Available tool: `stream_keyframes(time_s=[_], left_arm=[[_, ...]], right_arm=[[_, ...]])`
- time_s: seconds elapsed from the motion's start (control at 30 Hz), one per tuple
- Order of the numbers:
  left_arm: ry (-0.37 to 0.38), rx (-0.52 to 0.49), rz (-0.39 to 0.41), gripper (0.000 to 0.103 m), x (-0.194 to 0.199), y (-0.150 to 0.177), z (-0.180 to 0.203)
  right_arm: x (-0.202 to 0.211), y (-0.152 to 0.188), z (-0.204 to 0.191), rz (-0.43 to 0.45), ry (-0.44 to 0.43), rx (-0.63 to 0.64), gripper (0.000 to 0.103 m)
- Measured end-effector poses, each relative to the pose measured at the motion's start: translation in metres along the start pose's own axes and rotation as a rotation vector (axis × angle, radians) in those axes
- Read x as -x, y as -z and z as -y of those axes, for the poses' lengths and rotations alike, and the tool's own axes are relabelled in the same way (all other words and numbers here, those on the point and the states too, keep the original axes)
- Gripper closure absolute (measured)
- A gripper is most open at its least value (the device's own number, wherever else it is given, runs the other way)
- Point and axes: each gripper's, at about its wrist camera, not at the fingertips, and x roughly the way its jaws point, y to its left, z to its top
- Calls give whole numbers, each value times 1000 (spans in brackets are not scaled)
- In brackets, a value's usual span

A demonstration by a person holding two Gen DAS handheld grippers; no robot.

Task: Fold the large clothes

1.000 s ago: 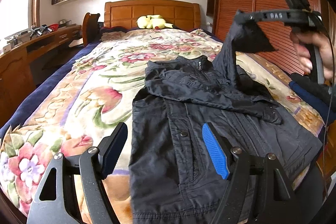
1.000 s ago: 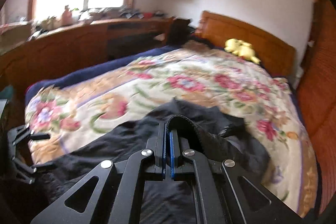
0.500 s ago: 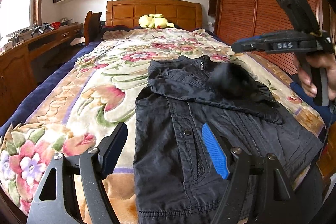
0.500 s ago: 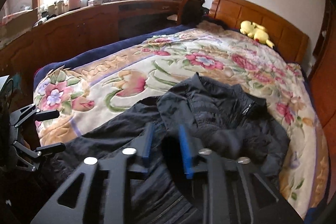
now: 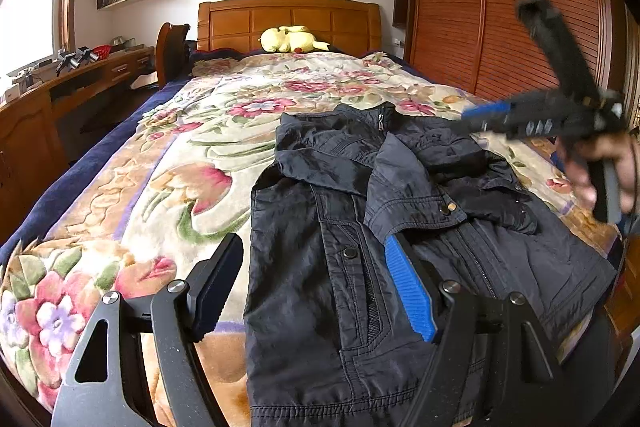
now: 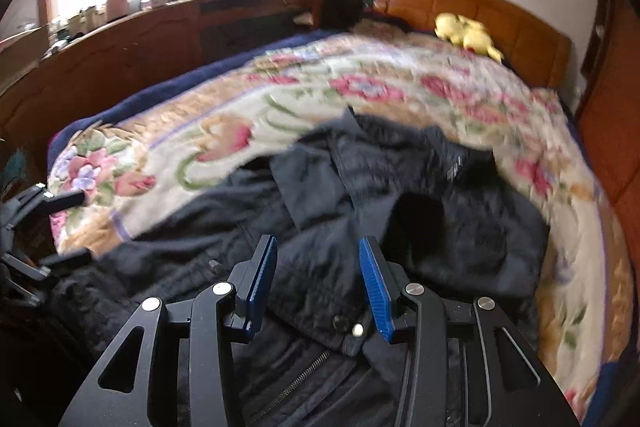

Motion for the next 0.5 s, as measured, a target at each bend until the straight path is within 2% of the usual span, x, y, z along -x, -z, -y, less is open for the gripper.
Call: stream_keyframes(time_s=[0.23,0.37,0.5], left_arm=[[-1,-1,-1,28,0,0,0],[0,0,0,28,0,0,0],[1,-1,1,28,0,0,1]], right_arm=[[-57,28,26,-108,-13,-131,58],[-85,37,41,-140,-16,-203,58],[-105,42,53,-166,-83,-284,59]])
